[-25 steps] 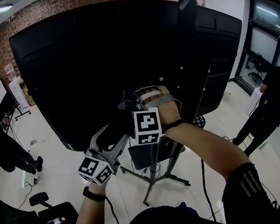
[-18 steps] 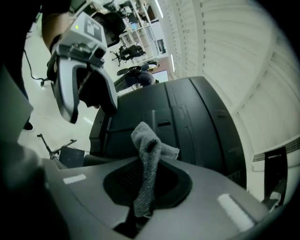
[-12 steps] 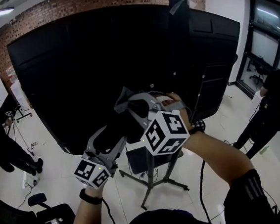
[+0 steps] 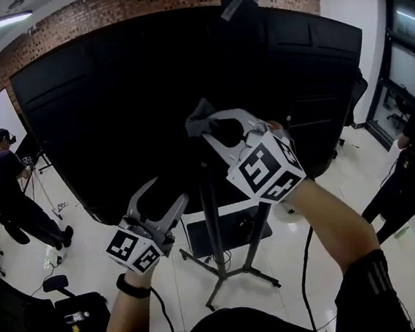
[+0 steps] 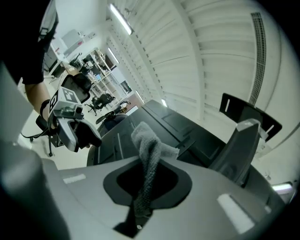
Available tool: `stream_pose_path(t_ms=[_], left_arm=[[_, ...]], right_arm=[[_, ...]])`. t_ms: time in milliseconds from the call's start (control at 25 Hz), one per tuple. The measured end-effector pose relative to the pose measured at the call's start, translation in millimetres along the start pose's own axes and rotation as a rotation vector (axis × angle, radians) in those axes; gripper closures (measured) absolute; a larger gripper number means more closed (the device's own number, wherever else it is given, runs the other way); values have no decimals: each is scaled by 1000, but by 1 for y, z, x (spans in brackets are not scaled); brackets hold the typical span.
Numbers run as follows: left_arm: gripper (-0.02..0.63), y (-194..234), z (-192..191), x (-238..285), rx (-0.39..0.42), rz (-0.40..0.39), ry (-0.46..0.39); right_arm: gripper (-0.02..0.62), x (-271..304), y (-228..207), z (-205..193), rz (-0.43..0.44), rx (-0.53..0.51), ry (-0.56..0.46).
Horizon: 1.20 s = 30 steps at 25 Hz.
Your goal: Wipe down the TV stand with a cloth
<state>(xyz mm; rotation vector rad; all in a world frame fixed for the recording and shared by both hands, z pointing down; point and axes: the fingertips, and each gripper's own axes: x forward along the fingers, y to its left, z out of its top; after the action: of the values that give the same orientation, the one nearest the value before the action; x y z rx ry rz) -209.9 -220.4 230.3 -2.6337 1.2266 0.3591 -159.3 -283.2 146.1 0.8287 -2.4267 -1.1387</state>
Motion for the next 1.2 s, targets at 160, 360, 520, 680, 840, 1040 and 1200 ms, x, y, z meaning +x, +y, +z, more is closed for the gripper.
stream_pose_path(t_ms=[160, 360, 520, 680, 840, 1040, 1200], left_arm=[[324, -8, -7, 15, 13, 47, 22], [324, -14, -20, 24, 23, 113, 50], [324, -15, -36, 20, 23, 181, 77], [324, -22, -45, 13, 24, 246, 99], [323, -28, -57, 11, 21, 274, 116], [324, -31, -77, 1, 0, 310, 147], [324, -35, -85, -4, -17, 331, 177]], right_arm=[[571, 5, -10, -15, 60, 59, -59], [571, 10, -5, -28, 119, 95, -114], [571, 11, 6, -40, 147, 90, -119], [571, 13, 27, -53, 194, 73, -131], [572, 12, 44, -69, 213, 45, -132], [572, 14, 68, -83, 228, 1, -136], [572, 15, 89, -93, 216, -63, -142]])
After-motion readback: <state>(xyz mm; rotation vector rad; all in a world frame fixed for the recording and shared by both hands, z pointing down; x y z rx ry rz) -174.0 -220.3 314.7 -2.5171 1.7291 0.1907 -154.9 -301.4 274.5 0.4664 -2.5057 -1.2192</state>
